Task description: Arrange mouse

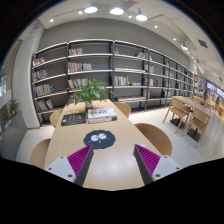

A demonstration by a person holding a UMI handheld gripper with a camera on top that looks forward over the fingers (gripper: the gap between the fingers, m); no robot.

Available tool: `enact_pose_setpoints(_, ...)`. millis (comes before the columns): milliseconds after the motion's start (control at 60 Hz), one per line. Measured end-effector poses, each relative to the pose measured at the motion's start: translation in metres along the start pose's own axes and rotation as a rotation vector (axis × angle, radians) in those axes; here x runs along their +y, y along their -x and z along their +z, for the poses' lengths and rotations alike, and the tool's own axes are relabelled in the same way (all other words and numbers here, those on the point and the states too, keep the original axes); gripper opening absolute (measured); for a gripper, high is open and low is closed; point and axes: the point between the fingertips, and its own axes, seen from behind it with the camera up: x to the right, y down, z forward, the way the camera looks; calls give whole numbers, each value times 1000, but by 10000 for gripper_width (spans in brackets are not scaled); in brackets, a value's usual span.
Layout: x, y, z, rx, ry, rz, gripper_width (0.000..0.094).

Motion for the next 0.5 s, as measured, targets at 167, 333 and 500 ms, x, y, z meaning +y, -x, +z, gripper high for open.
enact_pose_setpoints(167, 55, -10, 23, -29, 70, -20, 839)
enact_pose_setpoints(333, 133, -47, 63, -40, 177, -21, 847)
enact_pose_setpoints(500, 171, -99, 116, -29, 257, -14, 823)
